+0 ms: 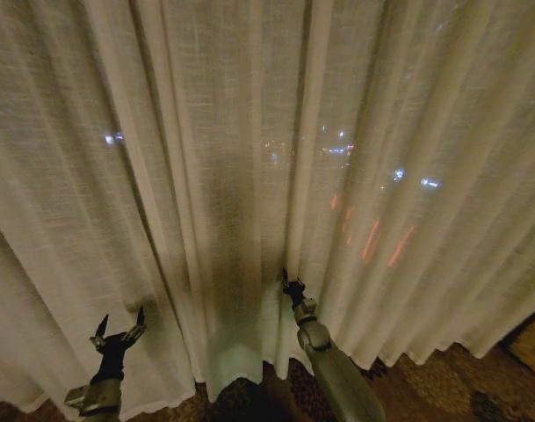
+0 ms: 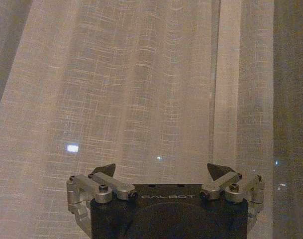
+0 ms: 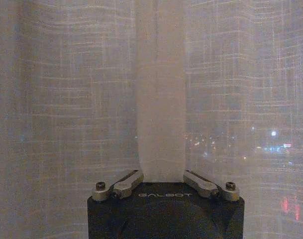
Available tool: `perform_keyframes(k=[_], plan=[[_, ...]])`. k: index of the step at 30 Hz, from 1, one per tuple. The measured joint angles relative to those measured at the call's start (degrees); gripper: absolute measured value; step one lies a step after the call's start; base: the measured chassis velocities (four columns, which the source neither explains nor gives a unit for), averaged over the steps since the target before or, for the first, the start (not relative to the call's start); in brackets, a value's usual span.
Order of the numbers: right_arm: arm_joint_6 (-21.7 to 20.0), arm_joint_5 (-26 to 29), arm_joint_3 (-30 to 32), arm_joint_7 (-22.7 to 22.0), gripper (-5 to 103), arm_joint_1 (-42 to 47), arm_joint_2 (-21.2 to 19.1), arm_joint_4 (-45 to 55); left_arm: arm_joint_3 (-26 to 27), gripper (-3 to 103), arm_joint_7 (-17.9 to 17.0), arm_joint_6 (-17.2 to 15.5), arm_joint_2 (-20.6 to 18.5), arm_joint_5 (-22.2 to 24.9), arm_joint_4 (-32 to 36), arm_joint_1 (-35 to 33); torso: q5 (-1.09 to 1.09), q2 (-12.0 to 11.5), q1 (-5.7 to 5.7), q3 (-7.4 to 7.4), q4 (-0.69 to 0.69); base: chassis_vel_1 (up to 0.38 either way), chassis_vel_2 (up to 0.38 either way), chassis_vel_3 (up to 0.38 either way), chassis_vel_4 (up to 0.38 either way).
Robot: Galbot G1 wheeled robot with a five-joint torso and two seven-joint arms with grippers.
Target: Open the curtains by pulling them apart, changing their state from closed to fully open.
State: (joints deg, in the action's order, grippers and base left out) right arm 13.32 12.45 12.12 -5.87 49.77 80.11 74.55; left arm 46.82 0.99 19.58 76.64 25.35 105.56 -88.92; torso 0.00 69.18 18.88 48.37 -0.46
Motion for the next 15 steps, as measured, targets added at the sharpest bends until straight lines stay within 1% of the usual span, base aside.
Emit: perform_keyframes(k=[2,9,10,15], plan=[[0.1,0.0,0.0,0.2,1,0.2,-0.2,0.1,0.0,100,0.0,0.0,0.0,0.0,0.0,0.0,0.00,0.0,0.00,0.00,0.00,0.000,0.000,0.000,0.000],[0.6,-1.4,0.3,1.9,0,0.8,-0.4,0.2,0.0,100,0.0,0.0,0.0,0.0,0.0,0.0,0.00,0.0,0.00,0.00,0.00,0.000,0.000,0.000,0.000],[0.7,-1.5,0.4,2.7,0,1.0,-0.5,0.2,0.0,100,0.0,0.0,0.0,0.0,0.0,0.0,0.00,0.0,0.00,0.00,0.00,0.000,0.000,0.000,0.000],[0.8,-0.7,0.6,4.0,0,1.0,-0.6,-0.3,0.0,100,0.0,0.0,0.0,0.0,0.0,0.0,0.00,0.0,0.00,0.00,0.00,0.000,0.000,0.000,0.000]])
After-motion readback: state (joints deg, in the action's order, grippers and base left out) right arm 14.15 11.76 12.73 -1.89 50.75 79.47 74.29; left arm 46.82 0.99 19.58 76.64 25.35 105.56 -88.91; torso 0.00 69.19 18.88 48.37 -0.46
